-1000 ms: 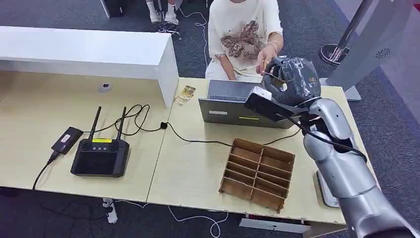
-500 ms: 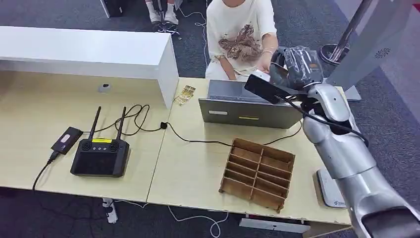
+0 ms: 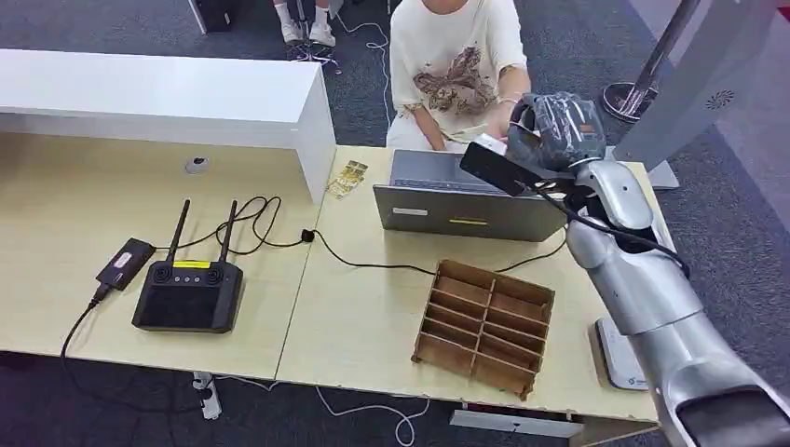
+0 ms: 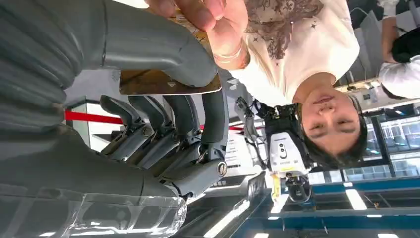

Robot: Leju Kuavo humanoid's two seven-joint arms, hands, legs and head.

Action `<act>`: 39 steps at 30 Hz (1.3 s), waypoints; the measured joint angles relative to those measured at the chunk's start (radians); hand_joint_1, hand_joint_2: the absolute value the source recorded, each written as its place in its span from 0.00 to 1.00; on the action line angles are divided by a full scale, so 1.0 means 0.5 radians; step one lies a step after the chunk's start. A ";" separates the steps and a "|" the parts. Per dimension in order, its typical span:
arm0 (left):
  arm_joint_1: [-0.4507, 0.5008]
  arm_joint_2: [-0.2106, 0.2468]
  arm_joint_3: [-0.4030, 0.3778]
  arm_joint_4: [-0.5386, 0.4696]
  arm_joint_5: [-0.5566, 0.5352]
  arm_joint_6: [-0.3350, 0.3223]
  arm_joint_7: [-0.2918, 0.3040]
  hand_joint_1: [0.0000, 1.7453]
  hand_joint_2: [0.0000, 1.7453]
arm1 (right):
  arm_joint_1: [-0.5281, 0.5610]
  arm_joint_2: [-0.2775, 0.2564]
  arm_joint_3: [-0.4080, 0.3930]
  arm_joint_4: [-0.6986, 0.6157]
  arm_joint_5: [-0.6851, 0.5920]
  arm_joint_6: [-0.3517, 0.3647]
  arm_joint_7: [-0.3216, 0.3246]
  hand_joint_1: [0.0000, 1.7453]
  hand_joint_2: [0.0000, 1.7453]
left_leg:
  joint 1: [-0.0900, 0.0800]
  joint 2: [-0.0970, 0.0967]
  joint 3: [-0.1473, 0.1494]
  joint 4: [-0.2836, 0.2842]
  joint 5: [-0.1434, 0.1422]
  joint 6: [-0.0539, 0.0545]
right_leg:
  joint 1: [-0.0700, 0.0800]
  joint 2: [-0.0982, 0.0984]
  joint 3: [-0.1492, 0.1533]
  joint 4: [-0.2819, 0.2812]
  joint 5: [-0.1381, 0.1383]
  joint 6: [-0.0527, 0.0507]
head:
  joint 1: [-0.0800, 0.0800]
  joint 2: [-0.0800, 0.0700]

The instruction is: Pass the card to the sensor for recognition and then transmit it.

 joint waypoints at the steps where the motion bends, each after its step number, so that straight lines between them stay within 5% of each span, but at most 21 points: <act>1: 0.000 0.000 -0.001 0.000 0.000 0.000 0.000 0.00 0.00 | 0.000 0.001 0.000 0.002 0.001 0.000 0.000 0.00 1.00 | 0.000 0.000 0.000 0.000 0.000 0.000 | 0.000 0.000 0.000 0.000 0.000 0.000 | 0.000 0.000; 10: -0.001 0.000 -0.011 0.000 0.019 0.003 -0.005 0.00 0.00 | 0.065 0.010 -0.027 -0.009 -0.069 -0.107 -0.040 0.00 1.00 | 0.000 0.000 0.000 0.000 0.000 0.000 | 0.000 0.000 0.000 0.000 0.000 0.000 | 0.000 0.000; 18: 0.010 0.002 -0.013 0.000 0.066 0.024 -0.037 0.00 0.00 | 0.237 0.029 -0.218 -0.246 -0.401 -0.270 -0.229 0.00 1.00 | 0.000 -0.001 0.000 0.000 0.000 0.000 | 0.000 0.000 0.000 0.000 0.000 0.000 | -0.001 0.000; 26: 0.013 0.005 -0.012 0.000 0.085 0.027 -0.040 0.00 0.00 | 0.322 0.034 -0.375 -0.425 -0.568 -0.285 -0.315 0.00 1.00 | 0.000 -0.001 0.000 0.000 0.000 0.000 | 0.000 0.000 0.000 0.000 0.000 0.000 | 0.000 0.000; 39: 0.056 0.018 0.028 0.000 0.238 0.079 -0.128 0.00 0.00 | 0.710 -0.091 -0.778 -0.970 -1.544 -0.118 -0.716 0.00 1.00 | -0.001 -0.003 -0.002 0.000 -0.002 0.002 | -0.001 -0.001 -0.002 -0.002 -0.001 0.001 | 0.000 0.000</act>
